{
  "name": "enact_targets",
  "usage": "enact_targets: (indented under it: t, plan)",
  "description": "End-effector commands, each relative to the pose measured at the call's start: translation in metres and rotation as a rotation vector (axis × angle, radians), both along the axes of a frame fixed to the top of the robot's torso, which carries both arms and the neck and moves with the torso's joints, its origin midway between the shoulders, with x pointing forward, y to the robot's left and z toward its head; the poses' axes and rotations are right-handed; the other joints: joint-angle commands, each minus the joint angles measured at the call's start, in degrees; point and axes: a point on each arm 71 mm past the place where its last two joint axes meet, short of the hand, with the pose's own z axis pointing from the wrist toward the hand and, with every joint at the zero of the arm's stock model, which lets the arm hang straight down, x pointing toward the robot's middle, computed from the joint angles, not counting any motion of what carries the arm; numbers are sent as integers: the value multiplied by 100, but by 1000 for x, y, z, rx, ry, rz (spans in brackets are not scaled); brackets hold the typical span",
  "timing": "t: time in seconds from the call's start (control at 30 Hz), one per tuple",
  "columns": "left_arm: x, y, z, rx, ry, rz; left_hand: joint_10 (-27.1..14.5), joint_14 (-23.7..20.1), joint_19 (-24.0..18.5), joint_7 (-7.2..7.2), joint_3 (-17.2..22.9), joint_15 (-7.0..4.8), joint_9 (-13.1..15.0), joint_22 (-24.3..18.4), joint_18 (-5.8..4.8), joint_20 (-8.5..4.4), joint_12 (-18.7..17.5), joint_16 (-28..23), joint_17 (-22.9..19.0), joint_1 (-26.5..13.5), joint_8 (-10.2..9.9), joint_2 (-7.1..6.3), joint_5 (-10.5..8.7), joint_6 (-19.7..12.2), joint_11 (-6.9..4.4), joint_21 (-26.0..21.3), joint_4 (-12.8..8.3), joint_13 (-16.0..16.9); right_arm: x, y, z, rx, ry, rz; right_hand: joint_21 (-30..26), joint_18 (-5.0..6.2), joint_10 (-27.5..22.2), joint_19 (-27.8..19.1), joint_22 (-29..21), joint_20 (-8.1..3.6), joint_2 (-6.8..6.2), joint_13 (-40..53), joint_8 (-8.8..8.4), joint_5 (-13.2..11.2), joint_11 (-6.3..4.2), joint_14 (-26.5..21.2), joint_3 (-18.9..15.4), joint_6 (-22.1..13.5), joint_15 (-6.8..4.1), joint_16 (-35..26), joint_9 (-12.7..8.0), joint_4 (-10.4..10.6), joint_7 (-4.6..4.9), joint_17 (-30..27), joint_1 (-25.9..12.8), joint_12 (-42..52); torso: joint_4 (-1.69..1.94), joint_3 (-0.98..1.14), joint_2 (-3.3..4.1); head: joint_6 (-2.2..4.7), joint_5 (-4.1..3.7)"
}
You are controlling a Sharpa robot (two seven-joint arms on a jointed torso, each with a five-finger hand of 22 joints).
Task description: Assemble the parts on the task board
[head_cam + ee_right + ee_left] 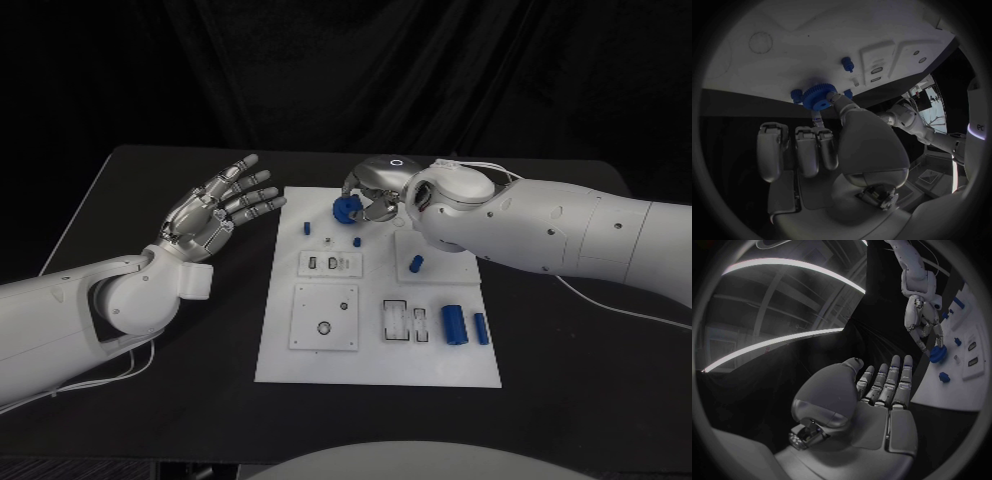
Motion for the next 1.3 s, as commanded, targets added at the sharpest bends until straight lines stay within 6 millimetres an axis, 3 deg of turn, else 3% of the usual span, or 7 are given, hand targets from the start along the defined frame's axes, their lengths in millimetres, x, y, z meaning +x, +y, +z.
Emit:
enact_targets:
  t: [0.03, 0.5, 0.63, 0.9, 1.0, 1.07, 1.3]
  plan:
    - [0, -1, 1, -21, -10, -5, 1, -36, -28, 35, 40, 13, 1, 9, -81, -8, 38, 32, -8, -41, 4, 6, 14, -19, 29, 28, 9, -6, 1, -1, -6, -40, 42, -27, -62, -13, 596, 232, 1151, -3, 28, 1510, 272, -36, -3, 612, 4, 336, -1, 15, 617, 43, -284, 1510, -23, 16, 6, -3, -2, -12, -2]
    - [0, -1, 1, -18, -6, -5, 1, -36, -28, 35, 40, 13, 1, 9, -81, -8, 38, 32, -8, -41, 4, 6, 14, -19, 29, 28, 9, -6, 4, -5, -12, -80, 80, -76, -325, 68, 596, 25, 976, 88, -24, 1510, -70, -58, 114, 612, 148, -82, 100, 15, 473, 38, -138, 1510, -73, 16, 17, -6, 1, -34, 0]
    - [0, -1, 0, -18, -6, -6, -1, -42, -33, 35, 58, 14, 0, 10, -82, -8, 41, 38, -9, -51, 2, 9, 15, -27, 31, 30, 7, -6, 5, -6, -13, -86, 85, -83, -451, 106, 518, -67, 899, 116, -87, 1430, -363, -145, 124, 612, 238, -535, 117, 15, 286, 8, -63, 1510, -74, -18, 13, -6, 1, -40, -7]
    - [0, -1, 0, -17, -3, -9, -1, -44, -34, 35, 62, 14, 0, 10, -82, -8, 42, 39, -10, -53, 2, 8, 15, -26, 32, 30, 6, -6, 4, -7, -13, -90, 90, -85, -529, 126, 423, -116, 860, 121, -116, 1337, -416, -238, 127, 612, 284, -810, 121, 15, 135, -17, -40, 1510, -83, -60, 7, -6, 2, -48, -2]
    - [0, -1, 0, -16, -2, -9, -1, -44, -34, 35, 62, 14, 0, 10, -82, -8, 42, 39, -10, -53, 2, 8, 15, -26, 32, 30, 6, -6, 4, -7, -14, -94, 95, -85, -553, 130, 386, -125, 854, 122, -125, 1299, -411, -514, 124, 612, 250, -981, 122, 15, 36, 12, -37, 1510, -143, -77, 2, -4, 2, -48, -1]
    - [0, -1, 0, -16, -2, -9, -1, -44, -34, 35, 62, 14, 0, 10, -82, -8, 42, 39, -10, -53, 2, 8, 15, -26, 32, 30, 6, -6, 4, -8, -14, -96, 97, -85, -580, 135, 330, -135, 846, 123, -122, 1242, -397, -866, 125, 612, 169, -1068, 124, 15, -50, 80, -35, 1510, -233, -103, 0, -4, 1, -50, 0]
    - [0, -1, 0, -16, 0, -11, -1, -44, -34, 35, 62, 14, 0, 10, -82, -8, 42, 39, -10, -53, 2, 8, 15, -26, 32, 30, 6, -6, 5, -12, -14, -92, 93, -88, -644, 148, 283, -162, 823, 121, -91, 1192, -358, -1261, 122, 606, 7, -1098, 120, 5, -183, 219, -42, 1499, -366, -127, 3, 2, 2, -46, 8]
